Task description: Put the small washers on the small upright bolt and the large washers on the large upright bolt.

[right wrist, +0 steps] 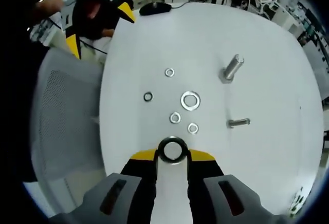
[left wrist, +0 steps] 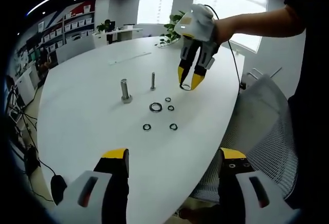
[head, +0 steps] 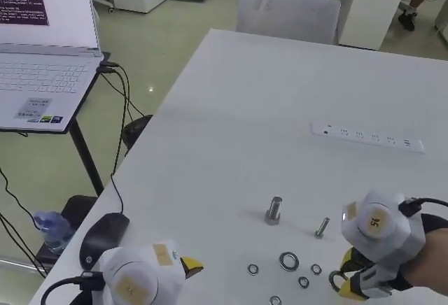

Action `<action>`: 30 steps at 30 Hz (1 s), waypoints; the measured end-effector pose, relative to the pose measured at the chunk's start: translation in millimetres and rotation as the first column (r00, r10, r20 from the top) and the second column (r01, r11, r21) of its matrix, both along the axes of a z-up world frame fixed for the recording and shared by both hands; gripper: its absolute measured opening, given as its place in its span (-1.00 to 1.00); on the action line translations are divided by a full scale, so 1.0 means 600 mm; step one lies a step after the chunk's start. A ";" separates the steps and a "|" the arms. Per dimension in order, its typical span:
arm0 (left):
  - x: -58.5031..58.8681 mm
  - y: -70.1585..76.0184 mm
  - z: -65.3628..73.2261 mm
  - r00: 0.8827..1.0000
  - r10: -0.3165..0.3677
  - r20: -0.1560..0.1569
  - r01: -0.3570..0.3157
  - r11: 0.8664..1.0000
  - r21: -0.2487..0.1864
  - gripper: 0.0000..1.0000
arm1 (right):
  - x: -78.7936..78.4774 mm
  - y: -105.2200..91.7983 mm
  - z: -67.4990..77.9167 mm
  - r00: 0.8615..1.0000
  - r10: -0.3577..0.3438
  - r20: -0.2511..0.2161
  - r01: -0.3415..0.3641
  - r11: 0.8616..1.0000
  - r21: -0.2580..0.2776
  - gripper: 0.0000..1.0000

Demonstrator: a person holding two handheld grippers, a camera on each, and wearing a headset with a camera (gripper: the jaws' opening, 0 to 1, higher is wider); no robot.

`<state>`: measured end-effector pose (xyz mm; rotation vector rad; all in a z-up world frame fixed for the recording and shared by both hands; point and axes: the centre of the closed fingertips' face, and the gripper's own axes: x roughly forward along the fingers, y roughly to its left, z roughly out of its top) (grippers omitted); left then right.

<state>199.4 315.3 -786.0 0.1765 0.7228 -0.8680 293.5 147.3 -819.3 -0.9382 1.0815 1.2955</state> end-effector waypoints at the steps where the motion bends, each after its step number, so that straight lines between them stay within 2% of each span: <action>1: 0.000 0.000 0.000 1.000 0.001 0.001 -0.001 1.000 0.001 0.40 | 0.003 0.000 0.004 1.000 0.000 0.006 0.000 1.000 0.001 -0.57; 6: 0.000 0.002 0.001 1.000 0.002 0.003 -0.002 1.000 0.004 0.43 | 0.024 0.004 0.034 1.000 -0.005 0.022 0.005 1.000 0.009 -0.57; 11: -0.002 0.006 -0.003 1.000 -0.003 -0.003 0.003 1.000 0.015 0.42 | 0.036 0.015 0.054 1.000 -0.003 0.028 0.003 1.000 0.021 -0.57; 21: 0.003 0.010 0.001 1.000 0.001 0.011 -0.002 1.000 0.017 0.43 | 0.066 0.038 0.077 0.999 -0.001 0.047 -0.001 0.999 0.032 -0.56; 30: 0.002 0.011 0.000 1.000 -0.002 0.009 0.001 1.000 0.013 0.49 | 0.094 0.058 0.085 0.999 -0.005 0.054 0.003 0.999 0.039 -0.56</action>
